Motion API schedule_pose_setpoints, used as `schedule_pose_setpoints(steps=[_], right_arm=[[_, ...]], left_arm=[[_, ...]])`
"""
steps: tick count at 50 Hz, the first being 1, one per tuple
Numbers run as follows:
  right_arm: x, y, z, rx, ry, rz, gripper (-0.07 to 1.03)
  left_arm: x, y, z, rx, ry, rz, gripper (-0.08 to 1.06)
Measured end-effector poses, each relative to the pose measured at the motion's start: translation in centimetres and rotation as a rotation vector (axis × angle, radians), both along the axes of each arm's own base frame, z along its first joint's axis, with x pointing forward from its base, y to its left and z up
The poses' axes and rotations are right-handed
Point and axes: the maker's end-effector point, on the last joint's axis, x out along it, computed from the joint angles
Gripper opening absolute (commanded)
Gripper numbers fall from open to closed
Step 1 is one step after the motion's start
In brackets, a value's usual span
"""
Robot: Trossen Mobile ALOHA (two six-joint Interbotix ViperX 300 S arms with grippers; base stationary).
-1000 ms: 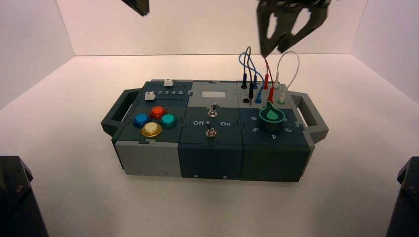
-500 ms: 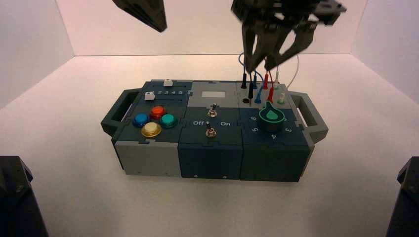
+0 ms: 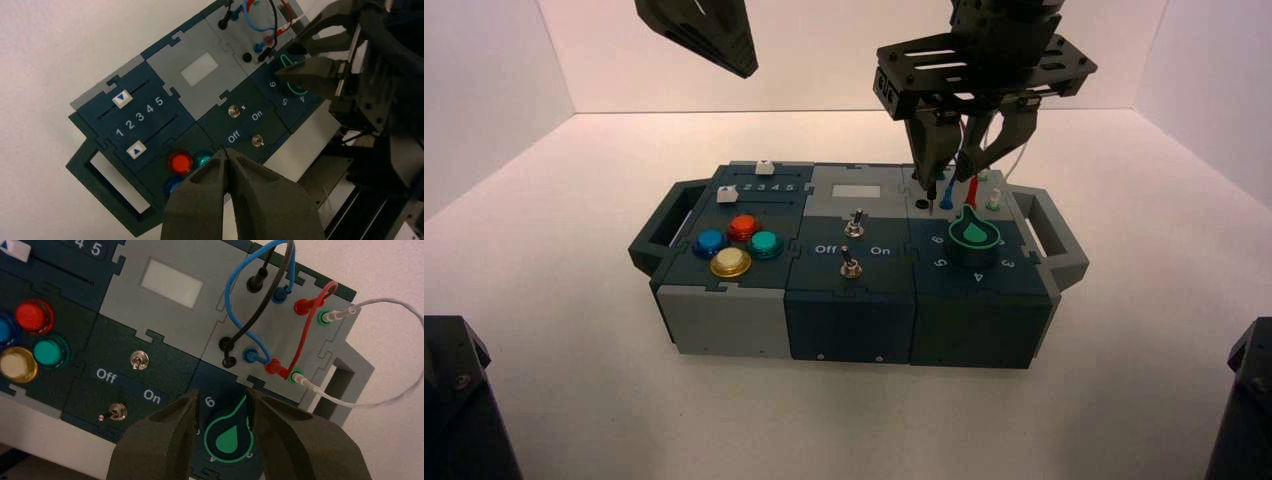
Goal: Insert the black wire.
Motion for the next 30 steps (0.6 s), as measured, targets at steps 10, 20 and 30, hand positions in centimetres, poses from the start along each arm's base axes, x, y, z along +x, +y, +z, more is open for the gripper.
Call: schedule_pose_setpoints(steps=[10, 20, 30], right_arm=[[0.3, -0.1, 0.0, -0.002, -0.015, -0.015, 0.50], [0.5, -0.1, -0.1, -0.009, -0.019, -0.011, 0.50], [0.5, 0.0, -0.2, -0.012, -0.018, -0.009, 0.49]], left_arm=[[0.4, 0.5, -1.1, 0.015, 0.039, -0.007, -0.03], [0.6, -0.1, -2.2, -0.044, 0.143, -0.051, -0.03], [2.0, -1.0, -2.6, -0.101, 0.231, -0.074, -0.03]])
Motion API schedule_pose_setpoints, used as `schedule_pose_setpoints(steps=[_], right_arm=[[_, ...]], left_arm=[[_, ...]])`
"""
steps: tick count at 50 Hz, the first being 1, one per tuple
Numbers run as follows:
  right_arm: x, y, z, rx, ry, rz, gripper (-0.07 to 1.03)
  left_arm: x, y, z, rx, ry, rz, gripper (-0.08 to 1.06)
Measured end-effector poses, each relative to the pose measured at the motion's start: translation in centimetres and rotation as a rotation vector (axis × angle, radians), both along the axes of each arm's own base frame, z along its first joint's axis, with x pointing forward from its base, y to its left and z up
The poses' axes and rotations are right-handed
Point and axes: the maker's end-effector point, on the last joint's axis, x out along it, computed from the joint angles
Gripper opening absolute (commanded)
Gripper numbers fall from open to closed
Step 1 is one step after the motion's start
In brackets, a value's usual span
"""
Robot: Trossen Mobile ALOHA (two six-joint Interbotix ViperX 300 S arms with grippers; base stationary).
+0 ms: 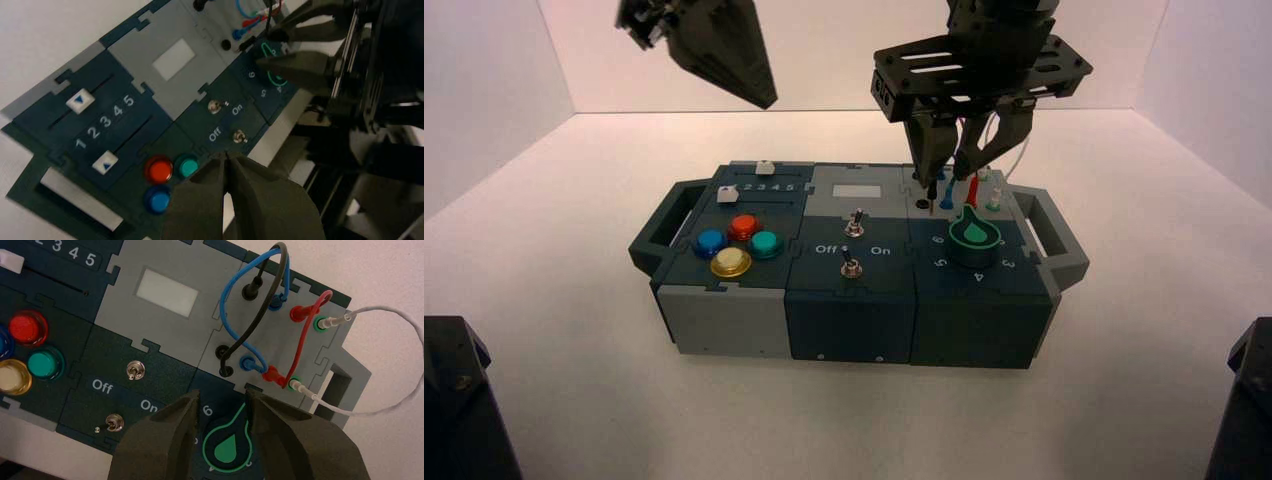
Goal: Insert the black wire.
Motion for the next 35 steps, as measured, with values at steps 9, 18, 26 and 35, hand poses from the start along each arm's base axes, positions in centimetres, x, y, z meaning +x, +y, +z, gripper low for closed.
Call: schedule_pose_setpoints(steps=[9, 18, 26, 35], right_arm=[[0.1, 0.1, 0.1, 0.001, -0.001, 0.000, 0.49], [0.2, 0.3, -0.1, -0.003, 0.001, 0.001, 0.49], [0.4, 0.3, -0.6, -0.018, 0.007, 0.005, 0.49], [0.9, 0.7, -0.8, -0.030, 0.005, 0.011, 0.49]], left_arm=[[1.3, -0.8, -1.1, 0.010, 0.054, -0.014, -0.03], [2.9, -1.3, -1.9, 0.025, 0.073, -0.021, -0.03], [3.7, -1.8, -2.1, 0.028, 0.084, -0.034, -0.03], [4.1, -2.0, -2.4, 0.036, 0.109, -0.061, -0.03]])
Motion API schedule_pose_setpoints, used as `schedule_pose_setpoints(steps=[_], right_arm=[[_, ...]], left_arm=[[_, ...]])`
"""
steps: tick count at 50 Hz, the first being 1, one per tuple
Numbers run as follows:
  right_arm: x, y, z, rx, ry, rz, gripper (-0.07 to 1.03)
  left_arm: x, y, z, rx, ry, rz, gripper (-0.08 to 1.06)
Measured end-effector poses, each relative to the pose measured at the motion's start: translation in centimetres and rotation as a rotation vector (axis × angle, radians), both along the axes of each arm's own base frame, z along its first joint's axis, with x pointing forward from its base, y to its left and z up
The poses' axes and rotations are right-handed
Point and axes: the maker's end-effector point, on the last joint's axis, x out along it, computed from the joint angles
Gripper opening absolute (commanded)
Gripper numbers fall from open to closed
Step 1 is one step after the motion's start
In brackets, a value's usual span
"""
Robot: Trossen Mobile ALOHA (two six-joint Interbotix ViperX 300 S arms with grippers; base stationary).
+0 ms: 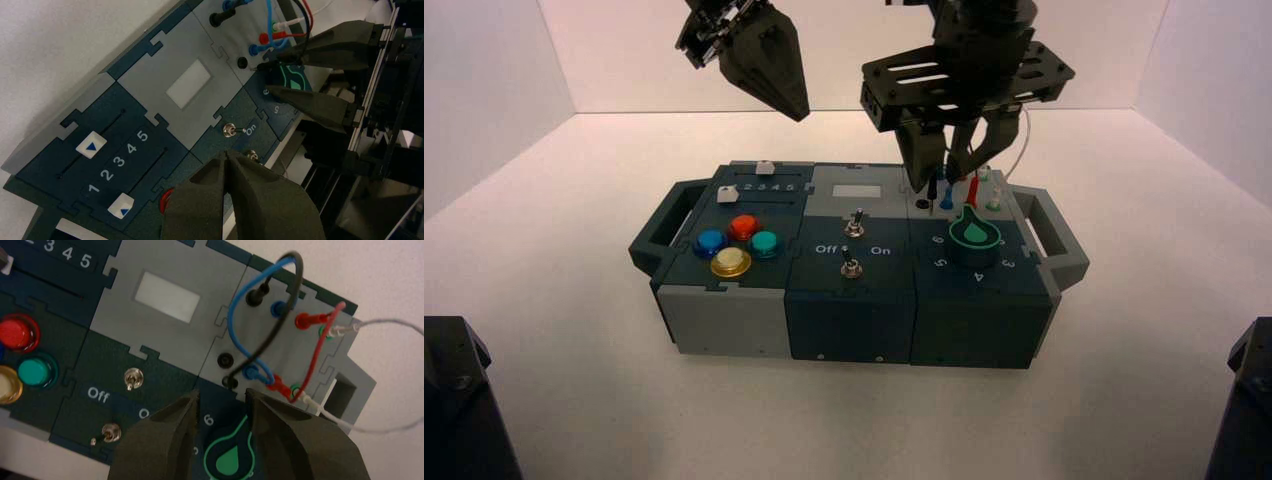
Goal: Insert the black wire.
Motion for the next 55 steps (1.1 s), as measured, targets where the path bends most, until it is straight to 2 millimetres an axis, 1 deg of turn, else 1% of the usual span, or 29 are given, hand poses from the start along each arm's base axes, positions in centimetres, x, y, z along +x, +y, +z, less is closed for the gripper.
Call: schedule_pose_setpoints(steps=[14, 23, 30, 50, 53, 55], right_arm=[[0.56, 0.48, -0.05, -0.006, -0.007, 0.008, 0.49], [0.87, 0.34, 0.01, -0.009, -0.014, 0.006, 0.49], [1.01, 0.11, 0.01, -0.016, -0.014, 0.003, 0.47], [1.03, 0.10, 0.04, -0.018, -0.014, 0.002, 0.39], [1.02, 0.08, 0.04, -0.019, -0.013, 0.002, 0.33], [0.97, 0.01, -0.01, -0.021, -0.012, 0.000, 0.27]], left_arm=[[0.02, 0.13, -0.33, 0.017, 0.017, -0.025, -0.03], [-0.02, 0.33, -0.90, 0.039, 0.042, -0.055, -0.03], [0.00, 0.32, -0.84, 0.040, 0.045, -0.063, -0.03], [-0.12, 0.37, -0.72, 0.039, 0.053, -0.070, -0.03], [-0.20, 0.35, -0.76, 0.040, 0.054, -0.071, -0.03], [-0.15, 0.33, -0.72, 0.039, 0.053, -0.071, -0.03]])
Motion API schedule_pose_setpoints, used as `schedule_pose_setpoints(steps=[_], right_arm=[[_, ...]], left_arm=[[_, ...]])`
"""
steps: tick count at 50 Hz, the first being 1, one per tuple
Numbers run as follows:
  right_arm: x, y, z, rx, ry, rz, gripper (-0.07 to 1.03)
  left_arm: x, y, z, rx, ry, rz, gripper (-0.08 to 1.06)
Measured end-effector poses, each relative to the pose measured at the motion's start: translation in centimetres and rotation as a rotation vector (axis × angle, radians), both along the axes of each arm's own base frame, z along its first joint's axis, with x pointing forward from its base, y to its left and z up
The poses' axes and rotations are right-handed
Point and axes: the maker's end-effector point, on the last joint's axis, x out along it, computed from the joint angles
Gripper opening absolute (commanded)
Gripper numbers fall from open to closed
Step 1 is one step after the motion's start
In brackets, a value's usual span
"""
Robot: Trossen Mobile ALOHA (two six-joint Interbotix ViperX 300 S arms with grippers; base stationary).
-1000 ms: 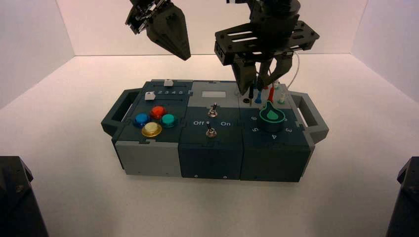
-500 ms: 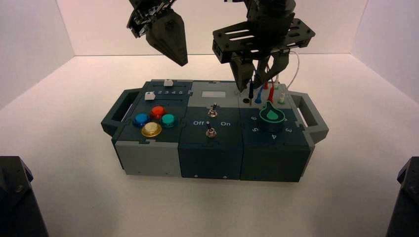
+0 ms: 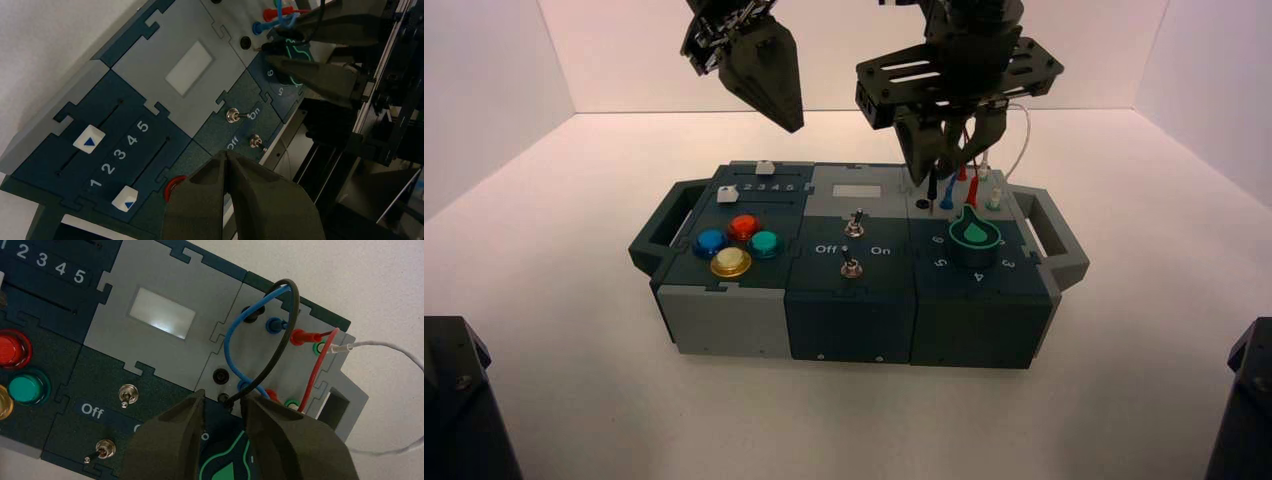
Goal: Insert the black wire.
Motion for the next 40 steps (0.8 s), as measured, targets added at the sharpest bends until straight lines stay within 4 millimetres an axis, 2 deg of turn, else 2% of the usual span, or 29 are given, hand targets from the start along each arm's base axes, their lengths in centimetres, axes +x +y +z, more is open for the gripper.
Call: schedule_pose_setpoints(steps=[7, 12, 40], right_arm=[[0.0, -0.1, 0.0, -0.007, 0.003, -0.001, 0.05], [0.0, -0.1, 0.0, -0.008, 0.003, 0.000, -0.02], [0.1, 0.1, 0.3, -0.003, -0.001, -0.001, -0.02]], left_arm=[[0.0, 0.0, 0.0, 0.000, 0.000, 0.000, -0.03], [0.1, 0.0, 0.0, -0.001, -0.004, 0.002, -0.03], [1.0, -2.0, 0.3, -0.031, -0.089, 0.003, -0.03]])
